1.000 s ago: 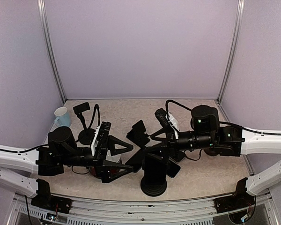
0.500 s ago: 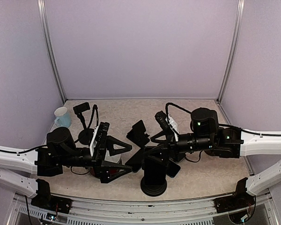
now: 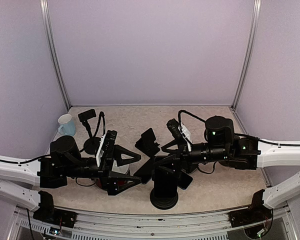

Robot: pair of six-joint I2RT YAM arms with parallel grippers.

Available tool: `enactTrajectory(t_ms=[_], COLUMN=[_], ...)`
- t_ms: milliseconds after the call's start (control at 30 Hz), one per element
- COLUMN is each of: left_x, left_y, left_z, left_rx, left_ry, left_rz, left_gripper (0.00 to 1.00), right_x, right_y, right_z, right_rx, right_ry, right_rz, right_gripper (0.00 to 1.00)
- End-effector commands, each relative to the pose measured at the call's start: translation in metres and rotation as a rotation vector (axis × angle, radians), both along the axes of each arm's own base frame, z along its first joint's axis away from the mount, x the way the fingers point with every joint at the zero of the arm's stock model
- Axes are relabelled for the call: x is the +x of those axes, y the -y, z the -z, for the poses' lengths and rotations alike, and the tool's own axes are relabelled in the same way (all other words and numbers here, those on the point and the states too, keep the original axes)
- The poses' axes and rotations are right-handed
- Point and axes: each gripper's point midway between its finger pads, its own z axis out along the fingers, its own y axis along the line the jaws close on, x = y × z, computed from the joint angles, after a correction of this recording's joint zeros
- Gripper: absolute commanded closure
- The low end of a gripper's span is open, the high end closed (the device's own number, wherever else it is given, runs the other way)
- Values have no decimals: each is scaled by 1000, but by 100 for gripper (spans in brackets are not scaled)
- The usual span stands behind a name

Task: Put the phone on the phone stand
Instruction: Pick up the phone stand with the phone from the corner of the board.

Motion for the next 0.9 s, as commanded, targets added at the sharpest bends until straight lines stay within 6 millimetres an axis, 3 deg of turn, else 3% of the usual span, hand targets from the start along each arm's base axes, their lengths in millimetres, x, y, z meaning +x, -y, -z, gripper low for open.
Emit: enactTrajectory(t_ms=[0, 633, 800, 867], left_x=[2, 1, 1, 1], left_y=[-2, -6, -7, -7], left_z=[-5, -10, -11, -10], left_rx=[-24, -34, -34, -31], left_ry=[6, 5, 14, 10], left_rz=[-15, -14, -25, -22], left_gripper=[1, 1, 1, 1], right_x=[9, 11, 8, 8], right_y=[8, 11, 10, 12], right_z=[5, -4, -7, -9], right_rx=[-18, 3, 4, 3], right_ry=[13, 23, 26, 29], right_rz=[58, 76, 54, 59], right_gripper=[9, 9, 18, 26])
